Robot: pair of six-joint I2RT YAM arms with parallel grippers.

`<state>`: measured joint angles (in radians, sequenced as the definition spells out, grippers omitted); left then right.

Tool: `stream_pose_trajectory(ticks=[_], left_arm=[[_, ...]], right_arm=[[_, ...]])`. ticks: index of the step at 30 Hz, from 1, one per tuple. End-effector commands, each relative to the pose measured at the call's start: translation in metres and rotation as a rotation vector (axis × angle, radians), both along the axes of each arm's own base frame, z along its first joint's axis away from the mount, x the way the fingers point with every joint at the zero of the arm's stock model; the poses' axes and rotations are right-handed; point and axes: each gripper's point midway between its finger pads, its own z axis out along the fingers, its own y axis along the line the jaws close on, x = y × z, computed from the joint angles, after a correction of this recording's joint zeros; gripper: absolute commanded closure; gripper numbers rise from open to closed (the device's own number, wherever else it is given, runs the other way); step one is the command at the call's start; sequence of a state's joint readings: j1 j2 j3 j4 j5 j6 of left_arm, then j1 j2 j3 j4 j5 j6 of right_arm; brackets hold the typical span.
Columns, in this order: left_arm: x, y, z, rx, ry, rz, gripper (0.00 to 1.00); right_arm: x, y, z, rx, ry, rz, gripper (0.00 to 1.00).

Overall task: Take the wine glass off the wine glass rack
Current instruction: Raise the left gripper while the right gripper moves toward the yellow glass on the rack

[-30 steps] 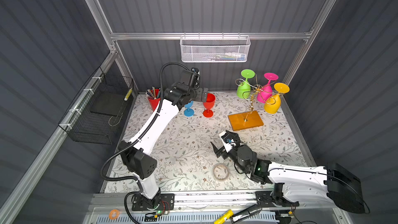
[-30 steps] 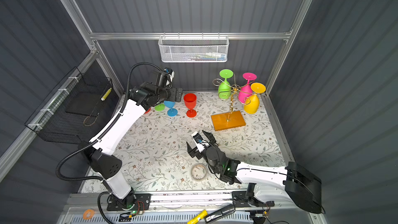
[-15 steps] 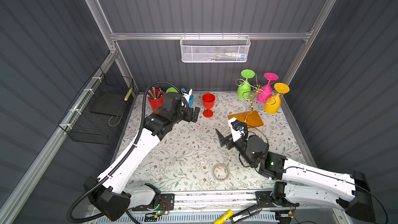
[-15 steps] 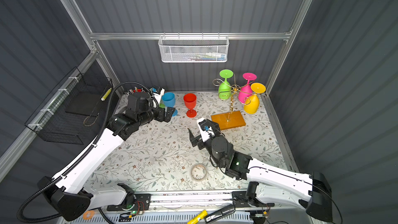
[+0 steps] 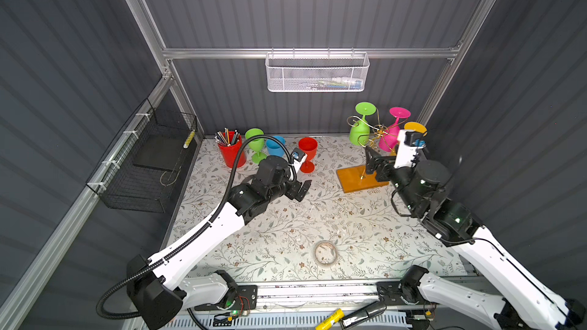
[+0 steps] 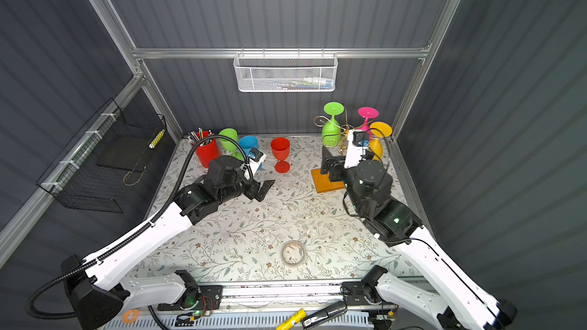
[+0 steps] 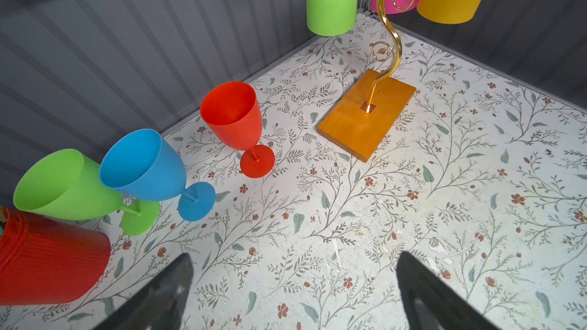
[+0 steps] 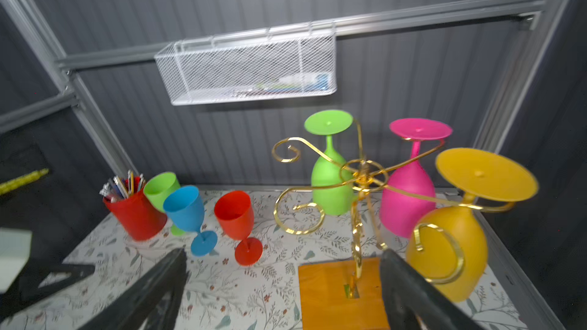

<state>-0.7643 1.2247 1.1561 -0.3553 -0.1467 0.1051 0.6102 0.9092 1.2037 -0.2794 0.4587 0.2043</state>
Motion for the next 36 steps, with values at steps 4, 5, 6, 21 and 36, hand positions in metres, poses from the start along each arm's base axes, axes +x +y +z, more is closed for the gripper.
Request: stream_pose_trajectory(ticks=[4,5,6,21,36], left_arm=[[-0.009,-0.004,0.021,-0.051,-0.109,-0.051,0.0],[-0.011,-0.006,0.021,-0.055,-0.111,-0.062,0.0],[-0.011,-0.007,0.022,-0.058,-0.114,-0.07,0.0],[-0.027,-0.008,0.039,-0.119,-0.156,-0.137,0.0],[-0.034,-0.014,0.043,-0.167,-0.169,-0.181,0.01]], right_arm=[[0.011,-0.042,-0.009,0.116,0.181,-0.039,0.07],[0.014,-0.05,-0.009,0.138,0.197,-0.054,0.07],[0.017,-0.057,-0.009,0.163,0.214,-0.063,0.08],[0.071,-0.156,-0.036,0.738,0.328,-0.094,0.3],[0.109,-0.188,-0.059,0.966,0.346,-0.027,0.57]])
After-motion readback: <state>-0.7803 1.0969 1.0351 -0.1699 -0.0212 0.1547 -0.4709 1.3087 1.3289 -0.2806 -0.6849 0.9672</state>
